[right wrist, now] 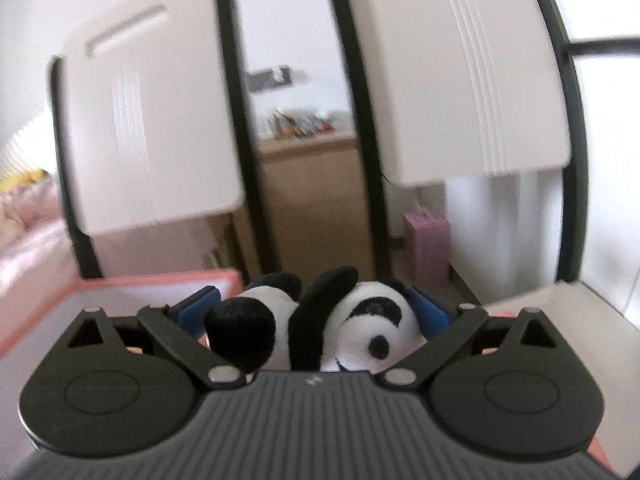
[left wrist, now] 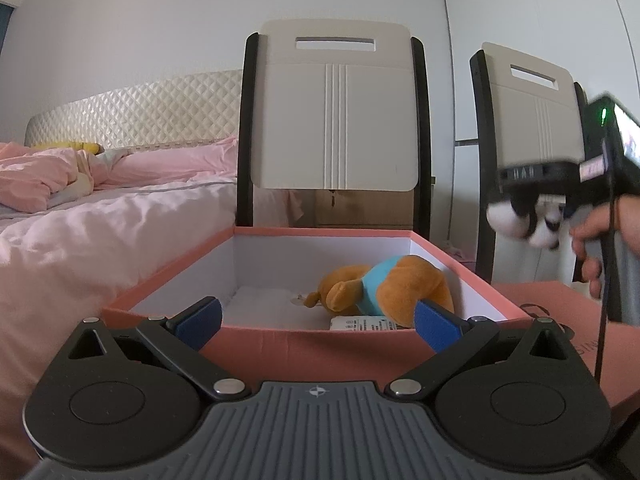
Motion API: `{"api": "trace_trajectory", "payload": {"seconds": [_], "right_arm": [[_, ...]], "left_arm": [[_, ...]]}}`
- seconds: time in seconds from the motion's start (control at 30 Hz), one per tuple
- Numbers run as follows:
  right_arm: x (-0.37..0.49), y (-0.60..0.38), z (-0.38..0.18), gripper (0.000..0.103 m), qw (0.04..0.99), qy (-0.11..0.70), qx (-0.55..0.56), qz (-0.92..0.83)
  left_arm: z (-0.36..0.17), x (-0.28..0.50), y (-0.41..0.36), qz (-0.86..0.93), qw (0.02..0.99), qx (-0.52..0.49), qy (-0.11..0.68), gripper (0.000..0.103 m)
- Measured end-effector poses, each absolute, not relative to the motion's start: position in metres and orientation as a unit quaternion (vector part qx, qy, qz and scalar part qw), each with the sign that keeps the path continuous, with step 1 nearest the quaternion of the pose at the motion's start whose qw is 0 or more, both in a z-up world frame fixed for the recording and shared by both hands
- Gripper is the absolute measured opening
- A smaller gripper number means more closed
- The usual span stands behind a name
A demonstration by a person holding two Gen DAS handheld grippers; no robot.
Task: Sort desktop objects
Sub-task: 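Carry the panda plush with the right tool over the pink box, then lower the panda into the box and open the right tool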
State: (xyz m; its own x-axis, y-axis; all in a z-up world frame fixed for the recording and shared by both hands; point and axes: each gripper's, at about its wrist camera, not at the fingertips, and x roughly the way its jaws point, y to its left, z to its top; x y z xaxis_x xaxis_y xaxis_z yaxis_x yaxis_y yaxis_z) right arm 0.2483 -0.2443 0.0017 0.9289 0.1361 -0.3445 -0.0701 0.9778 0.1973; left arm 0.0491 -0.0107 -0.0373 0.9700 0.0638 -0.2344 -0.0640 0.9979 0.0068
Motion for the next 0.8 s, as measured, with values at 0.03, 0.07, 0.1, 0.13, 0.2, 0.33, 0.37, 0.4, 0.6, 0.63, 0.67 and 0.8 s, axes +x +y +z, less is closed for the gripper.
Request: {"api": "trace_trajectory", "payload": {"seconds": [0.03, 0.07, 0.1, 0.13, 0.2, 0.33, 0.37, 0.4, 0.6, 0.63, 0.67, 0.8], "right_arm": [[0.244, -0.240, 0.007, 0.099, 0.979, 0.174, 0.092, 0.061], [0.240, -0.236, 0.012, 0.099, 0.979, 0.167, 0.093, 0.069], [0.237, -0.232, 0.016, 0.099, 0.979, 0.164, 0.094, 0.079], [0.235, -0.229, 0.020, 0.099, 0.978, 0.162, 0.096, 0.089], [0.231, -0.220, 0.027, 0.099, 0.976, 0.158, 0.098, 0.109], [0.230, -0.194, 0.035, 0.099, 0.971, 0.159, 0.094, 0.154], [0.231, -0.186, 0.036, 0.099, 0.968, 0.161, 0.094, 0.166], [0.231, -0.179, 0.037, 0.099, 0.966, 0.163, 0.094, 0.178], [0.260, -0.119, 0.037, 0.099, 0.936, 0.225, 0.061, 0.263], [0.265, -0.110, 0.037, 0.099, 0.930, 0.238, 0.055, 0.276], [0.270, -0.100, 0.037, 0.099, 0.923, 0.250, 0.048, 0.288], [0.286, -0.062, 0.031, 0.099, 0.897, 0.297, 0.015, 0.327]], "left_arm": [[-0.037, 0.049, -0.010, 0.032, 0.993, 0.000, 0.118, 0.103], [-0.037, 0.049, -0.010, 0.032, 0.993, -0.001, 0.118, 0.103], [-0.037, 0.050, -0.009, 0.033, 0.992, -0.001, 0.118, 0.103], [-0.037, 0.051, -0.008, 0.035, 0.992, -0.002, 0.118, 0.103], [-0.036, 0.052, -0.005, 0.038, 0.992, -0.006, 0.118, 0.103], [-0.035, 0.055, 0.001, 0.045, 0.992, -0.014, 0.120, 0.103], [-0.034, 0.056, 0.002, 0.047, 0.992, -0.014, 0.119, 0.103], [-0.034, 0.056, 0.004, 0.051, 0.992, -0.013, 0.118, 0.103], [-0.028, 0.056, 0.017, 0.067, 0.992, -0.021, 0.108, 0.103], [-0.028, 0.057, 0.019, 0.069, 0.991, -0.025, 0.109, 0.103], [-0.027, 0.057, 0.022, 0.071, 0.991, -0.030, 0.112, 0.103], [-0.026, 0.058, 0.036, 0.067, 0.989, -0.061, 0.118, 0.103]]}}
